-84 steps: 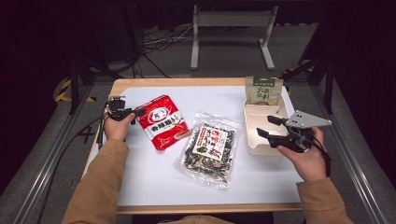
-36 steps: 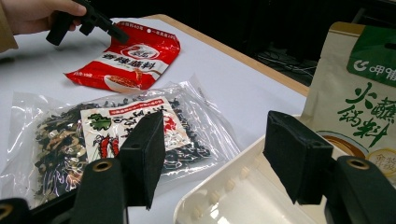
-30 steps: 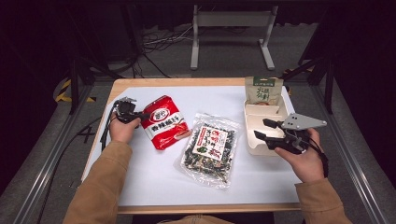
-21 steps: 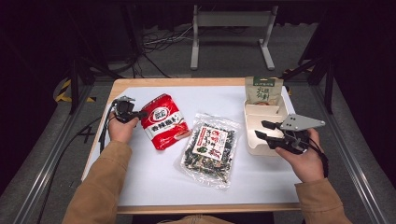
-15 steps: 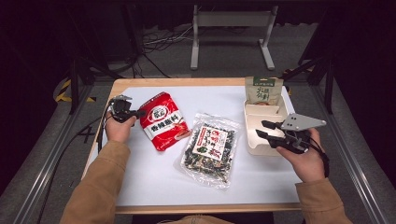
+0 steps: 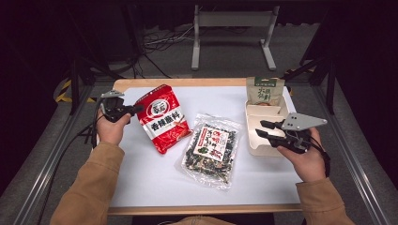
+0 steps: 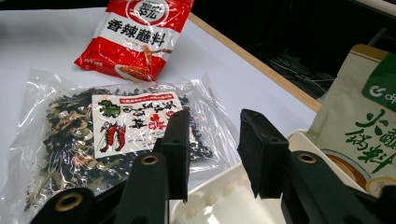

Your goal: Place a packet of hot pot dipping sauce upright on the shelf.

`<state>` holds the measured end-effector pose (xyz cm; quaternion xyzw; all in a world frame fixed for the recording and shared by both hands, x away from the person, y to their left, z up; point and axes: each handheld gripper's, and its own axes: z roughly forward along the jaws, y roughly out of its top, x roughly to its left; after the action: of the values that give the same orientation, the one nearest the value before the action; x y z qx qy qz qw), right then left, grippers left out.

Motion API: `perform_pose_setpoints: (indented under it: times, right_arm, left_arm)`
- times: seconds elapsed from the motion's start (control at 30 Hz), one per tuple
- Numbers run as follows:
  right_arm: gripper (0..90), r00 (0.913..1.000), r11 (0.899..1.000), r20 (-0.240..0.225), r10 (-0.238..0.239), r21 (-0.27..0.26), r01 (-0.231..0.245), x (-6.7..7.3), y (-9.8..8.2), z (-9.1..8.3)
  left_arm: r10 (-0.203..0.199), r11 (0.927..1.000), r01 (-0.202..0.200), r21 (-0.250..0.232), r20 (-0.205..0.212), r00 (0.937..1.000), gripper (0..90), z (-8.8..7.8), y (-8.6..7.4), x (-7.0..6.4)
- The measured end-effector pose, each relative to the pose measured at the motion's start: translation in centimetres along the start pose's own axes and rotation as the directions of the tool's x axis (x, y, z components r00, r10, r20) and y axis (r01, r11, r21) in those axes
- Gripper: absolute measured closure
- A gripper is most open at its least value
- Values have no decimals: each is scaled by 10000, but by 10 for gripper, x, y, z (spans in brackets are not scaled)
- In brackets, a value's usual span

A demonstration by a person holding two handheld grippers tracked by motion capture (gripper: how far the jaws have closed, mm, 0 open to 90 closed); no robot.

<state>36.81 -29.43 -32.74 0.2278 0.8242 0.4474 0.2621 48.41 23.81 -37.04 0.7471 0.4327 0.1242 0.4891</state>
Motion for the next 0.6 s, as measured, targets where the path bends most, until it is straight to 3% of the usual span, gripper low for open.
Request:
perform_pose_setpoints:
  times: [0.2,0.37,0.53,0.6]
  right_arm:
    - [619,9999,9999,-58,-129,-27,129,1,3,2]
    - [617,9998,9998,-88,-196,-51,196,2,4,2]
    - [613,9995,9997,-190,-261,-41,260,3,5,3]
    - [613,9993,9996,-240,-287,-38,286,3,5,3]
  left_arm:
    - [112,9989,-86,-461,567,9983,896,-14,4,-14]
    - [557,9967,-505,-637,836,9949,896,-24,8,-27]
    - [1133,9889,-1014,-1083,1095,9875,897,-38,13,-50]
    - [1568,9828,-1447,-1151,1037,9822,897,-42,15,-59]
